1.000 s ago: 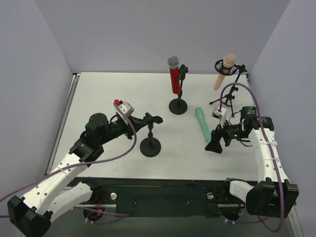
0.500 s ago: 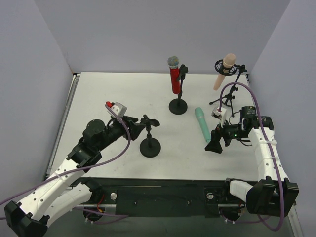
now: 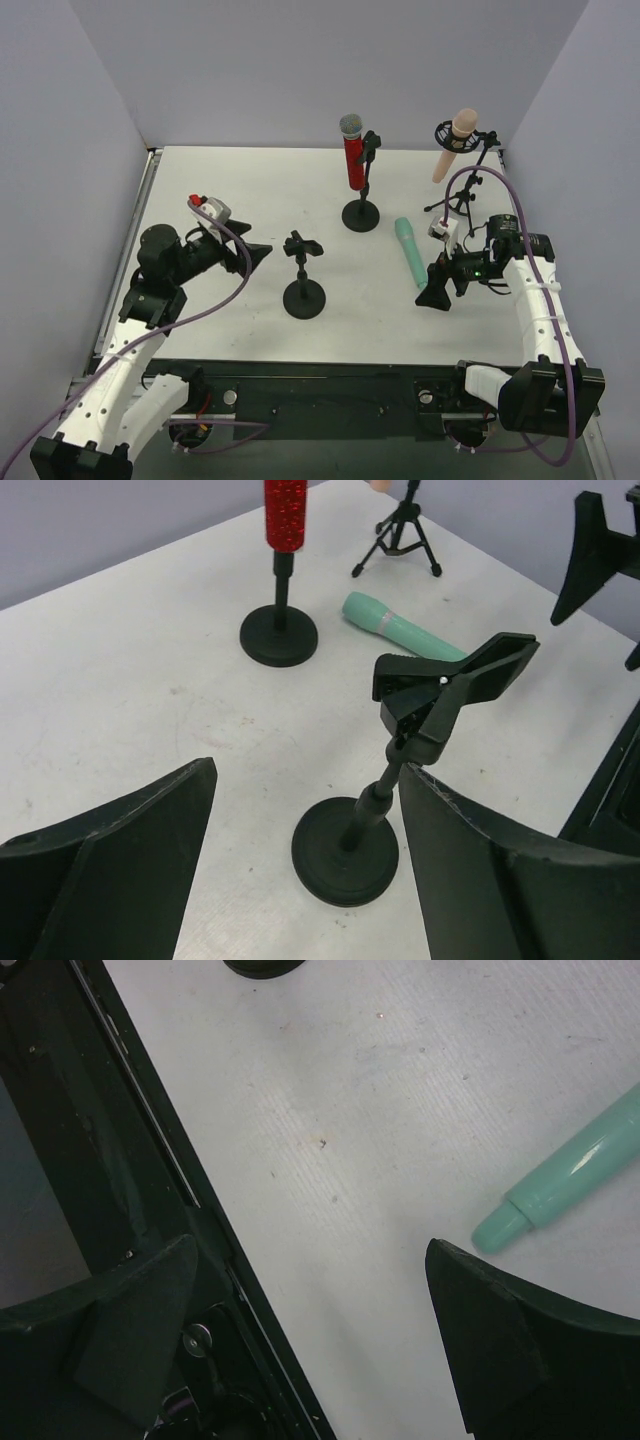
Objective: Attach the microphones to the stand
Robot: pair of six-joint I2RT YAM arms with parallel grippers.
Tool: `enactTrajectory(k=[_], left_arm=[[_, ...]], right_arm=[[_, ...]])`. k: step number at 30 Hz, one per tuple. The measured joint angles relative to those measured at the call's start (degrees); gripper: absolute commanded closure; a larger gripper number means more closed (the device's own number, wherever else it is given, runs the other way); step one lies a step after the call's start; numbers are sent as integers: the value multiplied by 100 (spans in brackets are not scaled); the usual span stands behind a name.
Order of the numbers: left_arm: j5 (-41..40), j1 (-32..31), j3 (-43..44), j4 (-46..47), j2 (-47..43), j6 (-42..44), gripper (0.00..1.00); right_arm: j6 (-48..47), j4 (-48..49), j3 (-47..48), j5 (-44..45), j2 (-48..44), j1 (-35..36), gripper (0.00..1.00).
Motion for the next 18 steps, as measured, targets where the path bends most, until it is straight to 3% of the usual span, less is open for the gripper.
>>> enactTrajectory(k=[5, 7, 13, 18], left_arm=[[1412, 319, -66, 393, 472, 704, 17], [1755, 317, -96, 367, 496, 1185, 17], [1886, 319, -273, 481, 149, 1834, 15], [1716, 321, -1104, 715, -997, 1825, 11]], right_arm=[[-297, -114, 20, 20, 17, 190, 9], [-610, -197, 20, 118, 44, 710, 9], [-1486, 131, 7, 579, 114, 2852, 9], [-994, 1211, 118, 638, 737, 3442, 11]])
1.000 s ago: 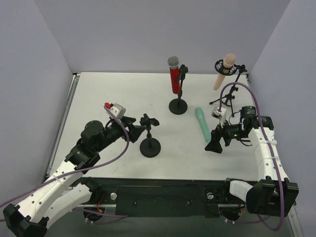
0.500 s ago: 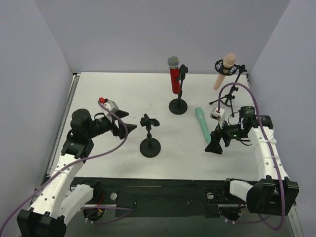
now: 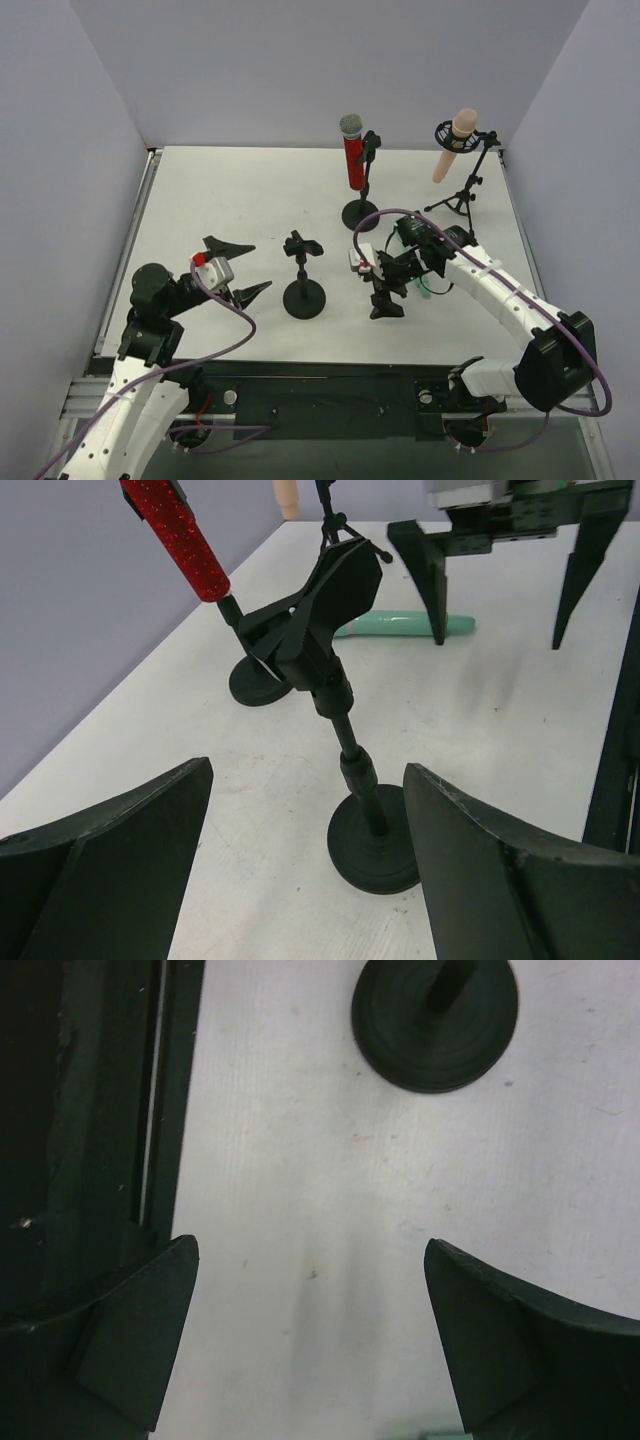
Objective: Attach the microphones to the stand
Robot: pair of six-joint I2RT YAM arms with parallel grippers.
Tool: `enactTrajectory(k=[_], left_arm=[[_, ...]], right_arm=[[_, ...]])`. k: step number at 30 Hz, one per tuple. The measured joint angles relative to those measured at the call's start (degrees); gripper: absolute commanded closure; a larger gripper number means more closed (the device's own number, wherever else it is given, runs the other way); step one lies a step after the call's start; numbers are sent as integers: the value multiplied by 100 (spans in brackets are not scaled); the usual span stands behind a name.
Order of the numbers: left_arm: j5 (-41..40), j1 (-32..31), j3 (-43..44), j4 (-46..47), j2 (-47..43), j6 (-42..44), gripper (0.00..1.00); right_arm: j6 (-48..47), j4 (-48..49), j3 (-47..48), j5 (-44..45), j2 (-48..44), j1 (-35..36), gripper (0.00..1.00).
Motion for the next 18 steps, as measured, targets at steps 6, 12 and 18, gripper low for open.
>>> enactTrajectory(k=[6, 12, 18], left_arm=[[79, 0, -103, 225, -101, 15, 13], [1038, -63, 1239, -129, 1681, 450, 14], [1738, -155, 2647, -1005, 3027, 1338, 11]], right_arm=[[1856, 2079, 22, 315, 459, 570, 13], [3099, 3392, -39, 271, 551, 573, 12], [3604, 3759, -505, -151, 286, -114, 12]])
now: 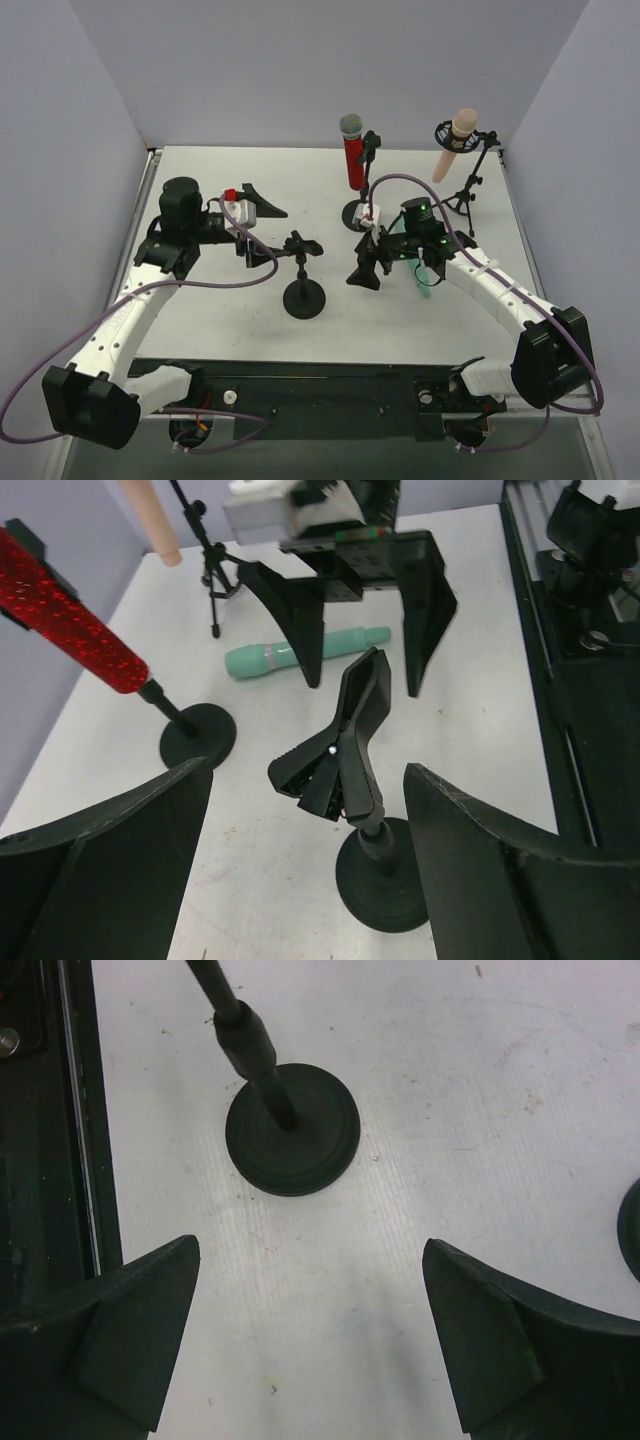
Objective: Attach the microphones to the stand
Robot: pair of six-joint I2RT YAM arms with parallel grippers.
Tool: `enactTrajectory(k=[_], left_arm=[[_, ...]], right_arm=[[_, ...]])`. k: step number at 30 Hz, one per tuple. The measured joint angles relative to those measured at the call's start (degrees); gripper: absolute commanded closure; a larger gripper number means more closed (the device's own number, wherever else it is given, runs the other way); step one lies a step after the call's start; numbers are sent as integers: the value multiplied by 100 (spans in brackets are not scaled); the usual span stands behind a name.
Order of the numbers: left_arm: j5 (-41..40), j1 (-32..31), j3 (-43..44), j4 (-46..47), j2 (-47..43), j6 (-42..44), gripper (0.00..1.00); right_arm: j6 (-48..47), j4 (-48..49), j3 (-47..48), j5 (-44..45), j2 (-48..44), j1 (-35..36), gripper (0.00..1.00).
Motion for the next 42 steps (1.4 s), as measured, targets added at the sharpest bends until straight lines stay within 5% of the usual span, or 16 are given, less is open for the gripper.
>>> enactTrajectory(k=[14, 18, 20, 21, 23, 32, 35, 42], left_arm=[[133, -658, 1591, -2990, 1829, 2385, 12], [50, -686, 1569, -3274, 1816, 2551, 18], [20, -682, 1434, -3189, 1700, 2500, 30], [13, -682, 1318, -3121, 1604, 2433, 44], [-28, -682, 1078, -2927, 1381, 2256, 57], [-723, -986, -76, -1469, 181, 809, 64], [-1176, -1073, -415, -949, -168, 103, 82], [-2428, -1255, -518, -424, -267, -1300, 86]], right_arm=[[210, 46, -9, -490, -74, -315, 12], [190, 31, -9, -516, -74, -315, 12], [177, -7, -9, -533, -74, -315, 12], [168, -31, -9, -535, -74, -315, 12], [162, -70, -9, -535, -74, -315, 12], [101, -177, -9, -549, -74, -337, 12], [94, -181, -9, -566, -74, -361, 12], [-70, -525, 114, -391, -61, -476, 11]])
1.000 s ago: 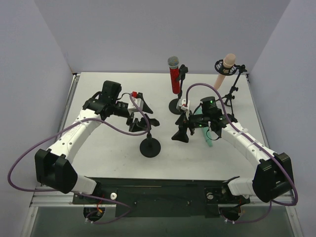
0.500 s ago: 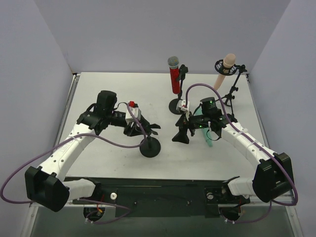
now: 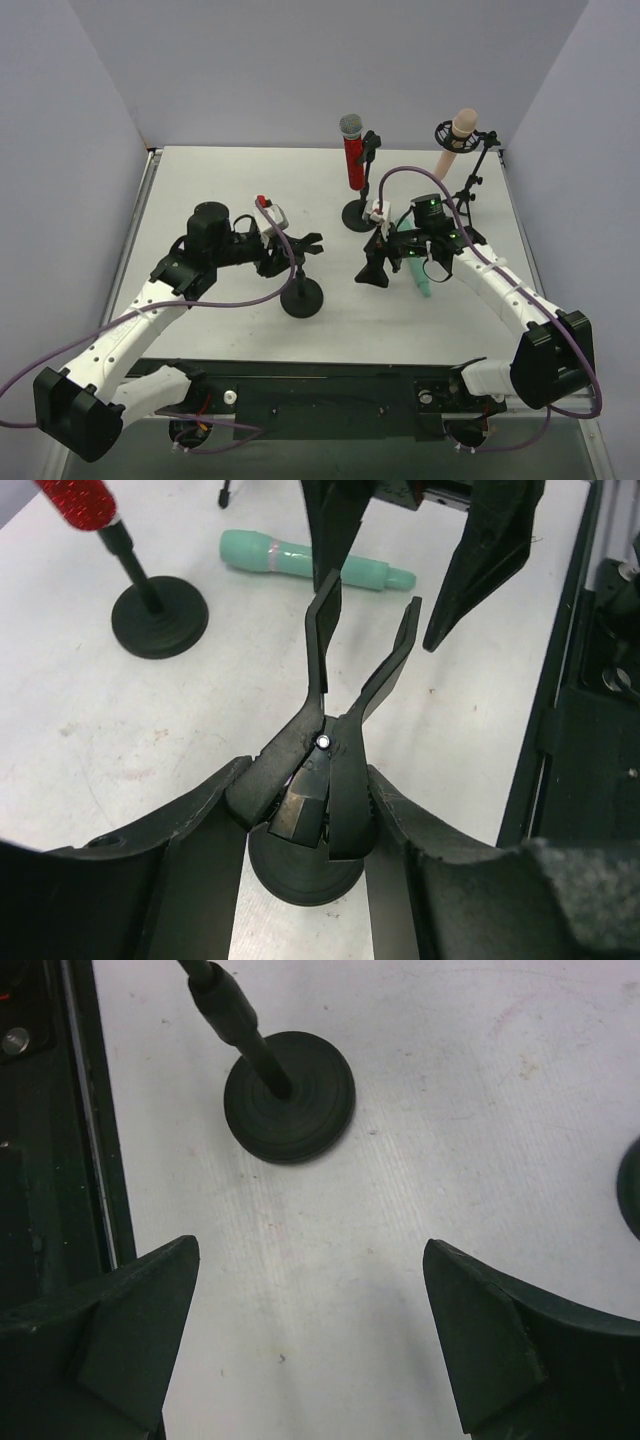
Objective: Attach the microphones to the stand
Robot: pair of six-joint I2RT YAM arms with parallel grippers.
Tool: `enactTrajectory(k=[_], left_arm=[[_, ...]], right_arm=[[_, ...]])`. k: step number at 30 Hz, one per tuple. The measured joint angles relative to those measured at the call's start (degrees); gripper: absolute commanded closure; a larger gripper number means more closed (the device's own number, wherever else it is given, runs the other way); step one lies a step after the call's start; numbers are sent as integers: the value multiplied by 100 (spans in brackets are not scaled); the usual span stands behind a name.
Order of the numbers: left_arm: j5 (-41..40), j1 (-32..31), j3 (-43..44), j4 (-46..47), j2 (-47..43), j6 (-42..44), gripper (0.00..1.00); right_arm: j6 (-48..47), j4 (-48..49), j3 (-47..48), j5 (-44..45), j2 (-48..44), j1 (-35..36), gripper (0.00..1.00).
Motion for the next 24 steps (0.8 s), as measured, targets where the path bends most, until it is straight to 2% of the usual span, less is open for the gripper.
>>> enactTrajectory(k=[6, 8, 10, 12, 13, 16, 20, 24], left_arm=[[-1252, -173, -396, 293, -350, -1010, 86], [-1576, -243, -538, 391, -509, -1233, 80], [-1808, -317, -717, 538, -695, -1390, 71], [-1945, -358, -861, 640, -863, -1475, 57], [-1980, -365, -898, 656, -918, -1504, 48], [-2013, -365, -966, 675, -1001, -1565, 34], [-1952, -374, -977, 723, -1095, -1572, 22], [-1869, -376, -1075, 780, -1294, -1567, 17]], right_arm=[[-92, -328, 280, 575, 0, -527, 11], [-170, -422, 284, 848, 0, -708, 11], [-310, -590, 284, 1182, 0, -837, 11], [-417, -767, 284, 1602, 0, -870, 11], [-428, -824, 284, 1808, 0, -909, 9], [-273, -833, 232, 2428, 0, -1078, 3], [229, -487, -129, 3602, 0, -1311, 1], [704, -269, -501, 4391, 103, -1309, 4]])
